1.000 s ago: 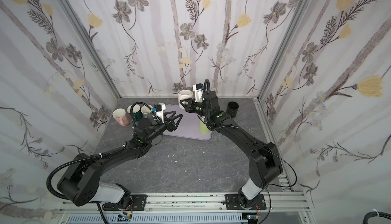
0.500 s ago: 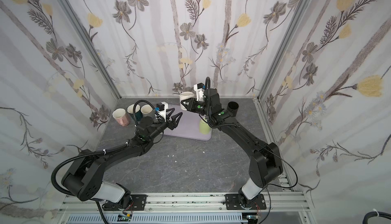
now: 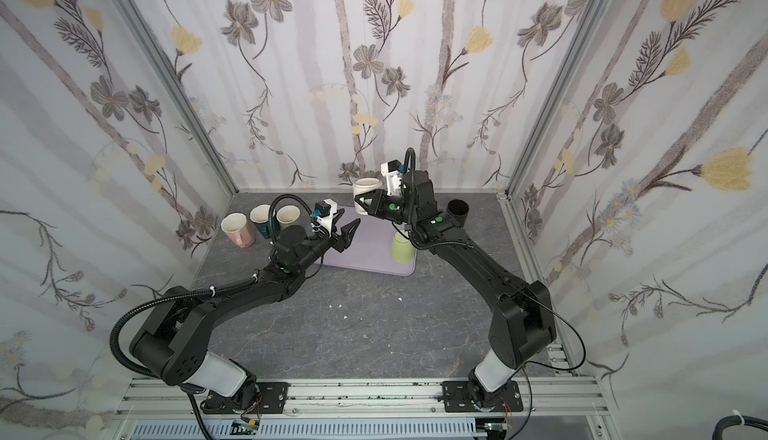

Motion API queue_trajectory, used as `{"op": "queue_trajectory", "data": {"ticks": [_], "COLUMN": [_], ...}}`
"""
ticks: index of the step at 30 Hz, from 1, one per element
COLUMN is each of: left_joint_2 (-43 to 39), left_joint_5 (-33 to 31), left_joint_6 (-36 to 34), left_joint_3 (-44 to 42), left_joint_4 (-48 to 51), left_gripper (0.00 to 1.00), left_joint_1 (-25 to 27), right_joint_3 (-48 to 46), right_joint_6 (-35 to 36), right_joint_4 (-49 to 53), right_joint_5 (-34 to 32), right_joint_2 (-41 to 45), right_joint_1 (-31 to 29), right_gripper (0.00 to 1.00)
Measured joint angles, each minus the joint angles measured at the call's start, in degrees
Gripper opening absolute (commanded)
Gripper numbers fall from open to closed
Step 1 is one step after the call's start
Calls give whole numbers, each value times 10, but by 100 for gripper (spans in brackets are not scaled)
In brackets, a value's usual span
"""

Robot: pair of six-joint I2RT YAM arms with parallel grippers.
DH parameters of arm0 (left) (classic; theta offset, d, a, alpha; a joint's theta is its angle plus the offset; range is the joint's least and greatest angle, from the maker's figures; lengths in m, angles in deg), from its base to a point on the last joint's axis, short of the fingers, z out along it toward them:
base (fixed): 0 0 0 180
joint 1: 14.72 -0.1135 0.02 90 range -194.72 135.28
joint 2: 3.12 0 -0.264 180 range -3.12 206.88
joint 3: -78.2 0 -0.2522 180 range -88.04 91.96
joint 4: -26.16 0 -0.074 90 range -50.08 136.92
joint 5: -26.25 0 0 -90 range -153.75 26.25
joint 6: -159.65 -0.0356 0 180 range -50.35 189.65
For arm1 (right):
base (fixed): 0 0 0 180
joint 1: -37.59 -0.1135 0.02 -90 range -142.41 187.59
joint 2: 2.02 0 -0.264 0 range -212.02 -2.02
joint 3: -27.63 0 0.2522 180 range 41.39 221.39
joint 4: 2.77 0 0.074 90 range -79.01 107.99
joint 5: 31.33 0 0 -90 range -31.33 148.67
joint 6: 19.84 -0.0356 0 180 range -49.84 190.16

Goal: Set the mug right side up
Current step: 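Close the left gripper on the white mug's handle while right gripper holds it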

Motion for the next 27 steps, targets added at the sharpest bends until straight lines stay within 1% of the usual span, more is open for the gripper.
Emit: {"op": "queue_trajectory", "data": {"ticks": [11, 16, 22, 27], "left_joint_2": [29, 41, 62, 79], "left_joint_5": [-31, -71, -135, -178], "left_joint_6": [-70, -88, -103, -118], "left_joint_3": [34, 29, 15, -11], "left_joint_4": [-3, -30, -83, -158], "left_gripper": [62, 62, 68, 74], "left_joint_1": [5, 12, 21, 31], "right_joint_3": [0, -9, -13, -13], "right_joint_6": [-28, -46, -74, -90], "right_joint_4": [-7, -30, -66, -72], "right_joint_5": [18, 27, 39, 54], "right_joint_2": [-2, -8, -27, -35], "right_joint_1": [1, 1, 5, 10], "right_gripper": [0, 0, 0, 0]}}
